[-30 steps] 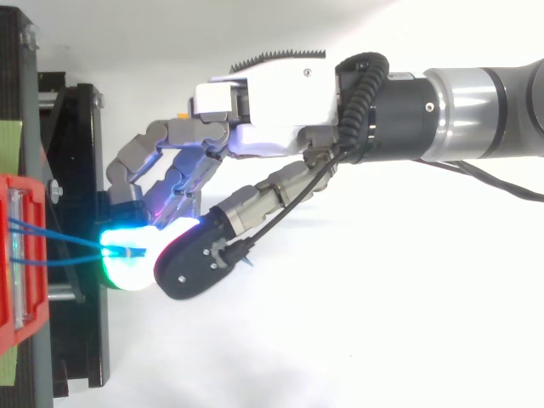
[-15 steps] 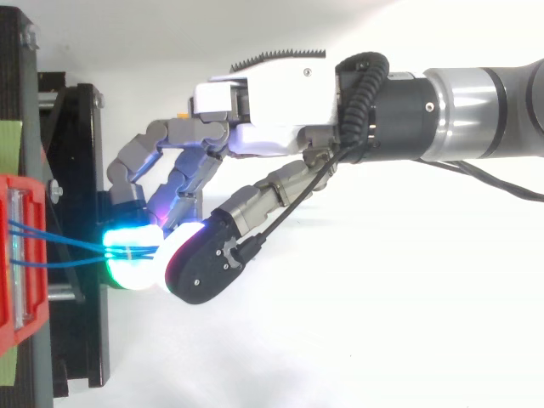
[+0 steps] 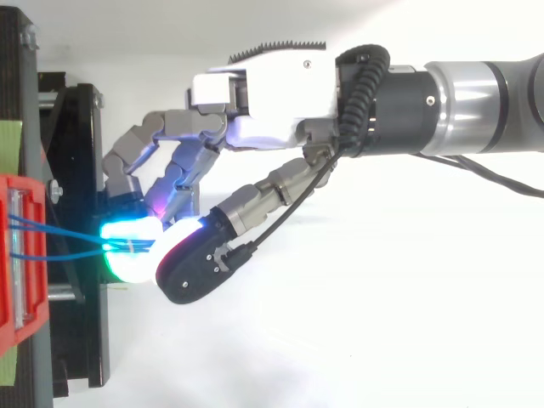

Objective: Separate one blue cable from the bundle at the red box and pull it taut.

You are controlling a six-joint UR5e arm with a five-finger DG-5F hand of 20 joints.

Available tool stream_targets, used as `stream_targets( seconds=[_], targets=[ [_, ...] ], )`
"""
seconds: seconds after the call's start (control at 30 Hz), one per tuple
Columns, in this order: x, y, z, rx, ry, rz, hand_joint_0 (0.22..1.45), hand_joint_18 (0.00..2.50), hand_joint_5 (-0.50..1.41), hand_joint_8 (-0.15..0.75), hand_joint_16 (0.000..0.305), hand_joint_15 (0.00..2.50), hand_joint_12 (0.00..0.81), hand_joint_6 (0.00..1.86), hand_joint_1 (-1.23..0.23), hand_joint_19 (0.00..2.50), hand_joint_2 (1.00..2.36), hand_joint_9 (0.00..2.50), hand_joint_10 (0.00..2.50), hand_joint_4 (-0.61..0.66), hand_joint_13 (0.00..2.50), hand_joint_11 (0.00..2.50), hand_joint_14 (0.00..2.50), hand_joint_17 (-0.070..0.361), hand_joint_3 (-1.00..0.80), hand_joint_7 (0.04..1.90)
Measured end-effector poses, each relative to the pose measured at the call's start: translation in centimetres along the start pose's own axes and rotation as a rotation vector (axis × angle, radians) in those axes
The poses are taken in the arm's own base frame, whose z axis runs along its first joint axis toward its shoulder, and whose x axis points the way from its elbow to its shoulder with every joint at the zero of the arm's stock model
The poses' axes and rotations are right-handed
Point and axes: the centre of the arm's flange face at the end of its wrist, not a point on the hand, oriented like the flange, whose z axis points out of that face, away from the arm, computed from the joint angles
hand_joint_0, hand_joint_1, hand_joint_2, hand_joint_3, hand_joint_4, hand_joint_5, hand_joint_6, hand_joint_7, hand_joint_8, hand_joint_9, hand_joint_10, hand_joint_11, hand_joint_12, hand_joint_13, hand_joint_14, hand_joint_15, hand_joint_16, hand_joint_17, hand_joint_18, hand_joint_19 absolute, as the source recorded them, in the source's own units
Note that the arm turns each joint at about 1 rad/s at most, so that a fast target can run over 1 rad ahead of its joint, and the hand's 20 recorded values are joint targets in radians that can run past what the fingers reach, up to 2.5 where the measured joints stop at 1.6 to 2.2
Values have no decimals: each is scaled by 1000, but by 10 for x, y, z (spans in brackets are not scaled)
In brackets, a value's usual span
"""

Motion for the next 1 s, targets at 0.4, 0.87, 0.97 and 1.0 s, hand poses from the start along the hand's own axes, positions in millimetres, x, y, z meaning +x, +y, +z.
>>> stream_targets(
  seconds=[0.4, 0.87, 0.97, 1.0],
  targets=[
    [-3, 4, 1, -4, -1, -17, 584, 850, -163, 317, 52, 627, 361, 868, -709, 861, 1000, 931, 23, 111, 905, 830, 24, 116, -500, 1025],
    [-2, 3, 1, 0, -1, -22, 621, 862, -154, 317, 51, 631, 355, 869, -766, 864, 1019, 953, 23, 59, 908, 847, 23, 114, -238, 1146],
    [-2, 3, 1, -1, 0, -22, 650, 861, -166, 315, 51, 622, 356, 893, -837, 856, 1021, 944, 23, -11, 898, 860, 25, 115, -198, 1162],
    [-2, 3, 1, -1, 0, -22, 668, 861, -170, 311, 51, 623, 356, 898, -864, 845, 1021, 940, 23, -25, 898, 866, 24, 115, -204, 1202]
  ],
)
